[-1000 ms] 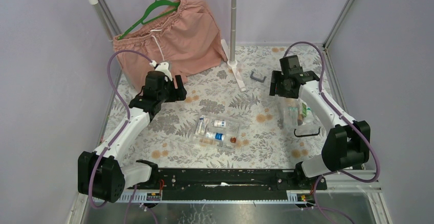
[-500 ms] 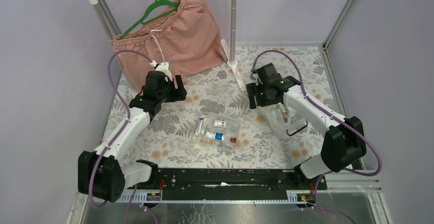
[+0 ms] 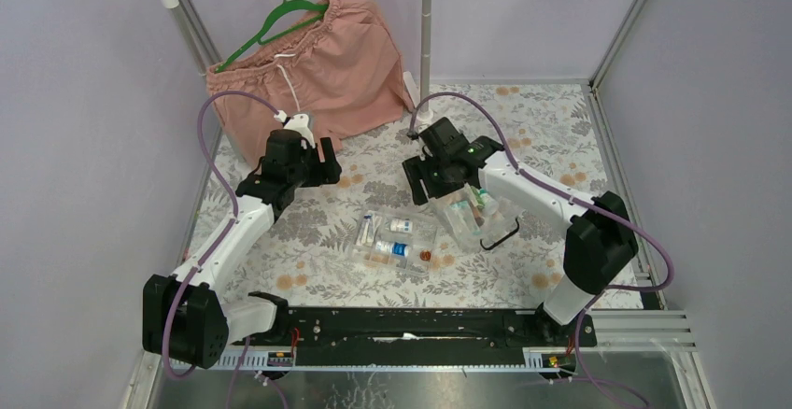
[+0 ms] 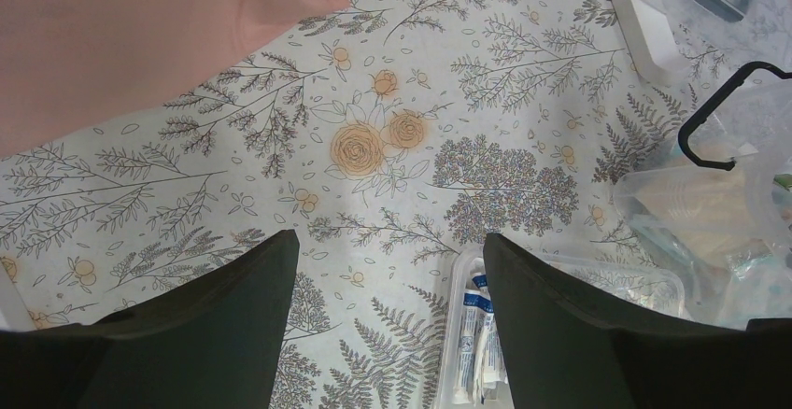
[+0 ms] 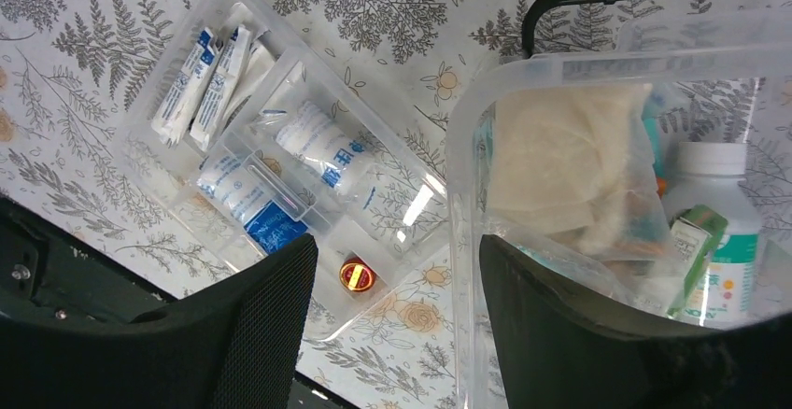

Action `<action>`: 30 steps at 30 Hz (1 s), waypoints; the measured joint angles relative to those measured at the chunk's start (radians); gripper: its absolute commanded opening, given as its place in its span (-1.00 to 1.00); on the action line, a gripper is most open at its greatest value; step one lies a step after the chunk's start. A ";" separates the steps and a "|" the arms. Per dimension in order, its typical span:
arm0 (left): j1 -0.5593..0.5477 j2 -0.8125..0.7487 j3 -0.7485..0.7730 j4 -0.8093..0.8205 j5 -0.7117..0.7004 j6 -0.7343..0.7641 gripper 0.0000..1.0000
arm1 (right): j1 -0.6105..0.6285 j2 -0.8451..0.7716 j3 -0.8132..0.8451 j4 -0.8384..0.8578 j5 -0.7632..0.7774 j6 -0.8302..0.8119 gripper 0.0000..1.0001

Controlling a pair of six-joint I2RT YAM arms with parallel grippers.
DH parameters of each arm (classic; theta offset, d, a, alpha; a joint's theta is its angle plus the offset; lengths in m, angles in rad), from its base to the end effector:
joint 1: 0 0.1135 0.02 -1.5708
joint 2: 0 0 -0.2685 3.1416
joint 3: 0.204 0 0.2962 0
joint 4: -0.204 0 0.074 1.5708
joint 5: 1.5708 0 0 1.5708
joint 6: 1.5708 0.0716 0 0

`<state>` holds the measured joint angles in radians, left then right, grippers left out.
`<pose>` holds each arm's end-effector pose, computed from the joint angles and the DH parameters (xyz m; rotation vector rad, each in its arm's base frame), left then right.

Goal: Organize the medicine kit
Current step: Adjust the medicine box at the center of the board, then pick up the medicine box compartment at the center of the board.

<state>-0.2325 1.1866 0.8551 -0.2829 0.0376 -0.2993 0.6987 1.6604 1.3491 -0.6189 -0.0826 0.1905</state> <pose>0.3225 -0.0791 0.2409 -0.0521 2.2047 -0.3404 0.3219 0.2781 0.2327 -0.6773 2.4684 0.4606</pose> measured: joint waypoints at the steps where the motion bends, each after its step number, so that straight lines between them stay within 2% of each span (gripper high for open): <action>1: 0.000 0.000 0.000 0.000 0.000 0.000 0.61 | 0.004 0.000 0.003 0.001 0.011 0.000 0.46; 6: 0.000 0.000 0.000 0.000 0.000 0.000 0.61 | 0.012 -0.045 -0.002 0.022 0.115 -0.036 0.47; 9: 0.000 0.000 0.000 0.000 0.000 0.000 0.61 | 0.012 -0.127 -0.027 0.052 0.135 -0.097 0.30; 13: 0.000 0.000 0.000 0.000 0.000 0.000 0.61 | 0.013 -0.228 -0.046 0.074 0.061 -0.198 0.06; 17: 0.000 0.000 0.000 0.000 0.000 0.000 0.61 | 0.037 -0.249 -0.063 0.092 -0.063 -0.283 -0.14; 22: 0.000 0.000 0.000 0.000 0.000 0.000 0.61 | 0.090 -0.226 -0.159 0.092 -0.153 -0.351 -0.07; 30: 0.000 0.000 0.000 0.000 0.000 0.000 0.61 | 0.140 -0.120 -0.253 0.102 -0.165 -0.399 -0.08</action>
<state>-0.2325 1.1866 0.8551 -0.2829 0.0372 -0.2993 0.8387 1.5402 1.0966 -0.5167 -0.2478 -0.2085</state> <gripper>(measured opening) 0.807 0.466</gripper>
